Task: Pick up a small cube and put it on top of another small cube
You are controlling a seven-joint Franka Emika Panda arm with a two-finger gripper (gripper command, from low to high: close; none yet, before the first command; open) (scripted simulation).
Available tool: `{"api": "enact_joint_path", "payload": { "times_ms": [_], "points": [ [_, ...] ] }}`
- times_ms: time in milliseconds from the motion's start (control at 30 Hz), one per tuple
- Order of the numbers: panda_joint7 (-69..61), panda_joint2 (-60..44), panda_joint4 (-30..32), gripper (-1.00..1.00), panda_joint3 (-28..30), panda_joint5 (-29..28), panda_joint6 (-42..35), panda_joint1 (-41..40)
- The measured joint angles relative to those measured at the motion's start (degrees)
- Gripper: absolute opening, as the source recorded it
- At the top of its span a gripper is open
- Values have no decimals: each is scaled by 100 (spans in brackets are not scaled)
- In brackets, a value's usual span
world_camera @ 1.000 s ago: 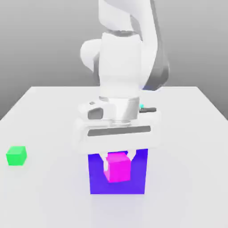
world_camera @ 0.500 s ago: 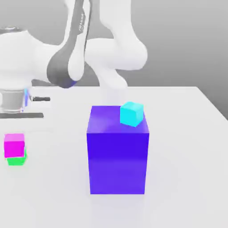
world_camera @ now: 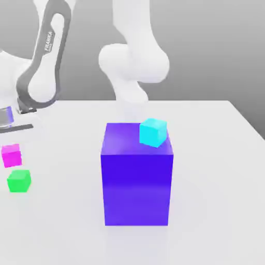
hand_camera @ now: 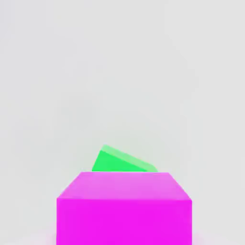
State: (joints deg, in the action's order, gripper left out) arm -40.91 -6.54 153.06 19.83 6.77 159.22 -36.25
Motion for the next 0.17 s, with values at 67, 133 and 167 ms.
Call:
{"api": "enact_joint_path", "payload": {
  "times_ms": [67, 133, 167],
  "points": [
    [-218, -298, -12, -100, -177, 303, 254, -123],
    [-289, -397, -15, 100, -240, 402, 339, -167],
    [-289, -397, -15, 100, -240, 402, 339, -167]
  ]
}}
